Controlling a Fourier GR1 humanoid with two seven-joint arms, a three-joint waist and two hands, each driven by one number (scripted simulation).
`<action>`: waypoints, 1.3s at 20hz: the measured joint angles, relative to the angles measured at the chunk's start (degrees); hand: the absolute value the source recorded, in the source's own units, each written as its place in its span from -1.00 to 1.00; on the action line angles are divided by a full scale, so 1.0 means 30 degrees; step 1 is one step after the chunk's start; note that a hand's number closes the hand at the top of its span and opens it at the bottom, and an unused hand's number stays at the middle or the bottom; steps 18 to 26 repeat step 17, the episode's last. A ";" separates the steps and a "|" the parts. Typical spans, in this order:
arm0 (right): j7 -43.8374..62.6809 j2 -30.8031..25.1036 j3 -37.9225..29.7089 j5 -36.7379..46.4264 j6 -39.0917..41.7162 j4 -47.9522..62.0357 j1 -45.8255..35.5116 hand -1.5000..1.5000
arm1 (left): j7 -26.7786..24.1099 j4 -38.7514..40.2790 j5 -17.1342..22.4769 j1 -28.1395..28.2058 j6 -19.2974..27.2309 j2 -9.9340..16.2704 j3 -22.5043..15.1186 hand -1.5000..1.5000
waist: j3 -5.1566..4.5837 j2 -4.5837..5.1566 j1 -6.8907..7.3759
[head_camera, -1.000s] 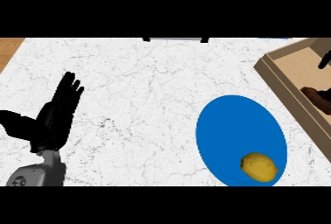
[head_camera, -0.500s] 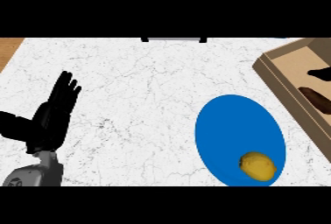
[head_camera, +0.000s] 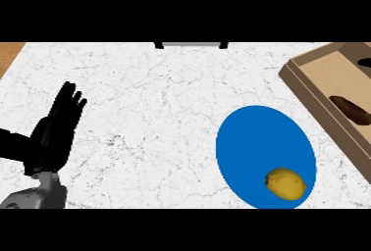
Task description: Pick the sweet potato from the plate and place it in the cardboard box
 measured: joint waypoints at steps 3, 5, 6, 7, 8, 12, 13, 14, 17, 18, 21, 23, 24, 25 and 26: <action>0.0118 -0.0627 -0.1392 -0.1741 0.1098 0.0591 -0.0138 -1.00 | -0.0229 0.0313 0.0026 -0.0057 -0.0122 -0.0007 0.0035 0.00 | -0.0005 0.0032 -0.0023; 0.0132 -0.1019 -0.2061 -0.2680 0.1616 0.0794 0.0007 -1.00 | -0.0431 0.0455 -0.0078 -0.0060 -0.0071 -0.0092 0.0008 0.00 | -0.0009 0.0036 -0.0028; 0.0142 -0.1205 -0.2365 -0.3128 0.1836 0.0802 0.0184 -1.00 | -0.0514 0.0529 -0.0091 -0.0026 -0.0091 -0.0103 0.0020 0.00 | -0.0013 0.0033 -0.0038; 0.0088 -0.1484 -0.2565 -0.3496 0.2083 0.0943 0.0329 -1.00 | -0.0543 0.0450 -0.0186 0.0064 -0.0083 -0.0198 -0.0135 0.00 | -0.0014 0.0036 -0.0021; -0.0118 -0.1691 -0.2754 -0.3745 0.1996 0.1275 0.0368 -1.00 | -0.0343 0.0121 -0.0256 0.0205 0.0023 -0.0297 -0.0273 0.00 | -0.0013 0.0045 0.0032; -0.1365 -0.2934 -0.3581 -0.4764 0.2361 0.2660 0.1000 -1.00 | -0.0346 0.0021 -0.0280 0.0234 -0.0005 -0.0311 -0.0266 0.00 | -0.0001 0.0089 0.0112; -0.1568 -0.3227 -0.3691 -0.5012 0.2515 0.2938 0.1108 -1.00 | -0.0271 0.0125 -0.0301 0.0008 0.0022 -0.0299 -0.0249 0.00 | -0.0005 0.0090 0.0110; -0.1845 -0.3428 -0.3757 -0.5228 0.2658 0.3202 0.1332 -1.00 | -0.0500 0.0219 -0.0270 0.0149 -0.0111 -0.0254 -0.0180 0.00 | -0.0009 0.0088 0.0115; -0.3098 -0.4356 -0.3987 -0.5640 0.3082 0.4690 0.1589 -1.00 | -0.0237 0.0173 -0.0141 -0.0126 -0.0186 -0.0176 -0.0099 0.00 | 0.0005 0.0134 0.0219; -0.3098 -0.4356 -0.3987 -0.5640 0.3082 0.4690 0.1589 -1.00 | -0.0237 0.0173 -0.0141 -0.0126 -0.0186 -0.0176 -0.0099 0.00 | 0.0005 0.0134 0.0219; -0.3098 -0.4356 -0.3987 -0.5640 0.3082 0.4690 0.1589 -1.00 | -0.0237 0.0173 -0.0141 -0.0126 -0.0186 -0.0176 -0.0099 0.00 | 0.0005 0.0134 0.0219; -0.3098 -0.4356 -0.3987 -0.5640 0.3082 0.4690 0.1589 -1.00 | -0.0237 0.0173 -0.0141 -0.0126 -0.0186 -0.0176 -0.0099 0.00 | 0.0005 0.0134 0.0219; -0.3098 -0.4356 -0.3987 -0.5640 0.3082 0.4690 0.1589 -1.00 | -0.0237 0.0173 -0.0141 -0.0126 -0.0186 -0.0176 -0.0099 0.00 | 0.0005 0.0134 0.0219; -0.3098 -0.4356 -0.3987 -0.5640 0.3082 0.4690 0.1589 -1.00 | -0.0237 0.0173 -0.0141 -0.0126 -0.0186 -0.0176 -0.0099 0.00 | 0.0005 0.0134 0.0219; -0.3098 -0.4356 -0.3987 -0.5640 0.3082 0.4690 0.1589 -1.00 | -0.0237 0.0173 -0.0141 -0.0126 -0.0186 -0.0176 -0.0099 0.00 | 0.0005 0.0134 0.0219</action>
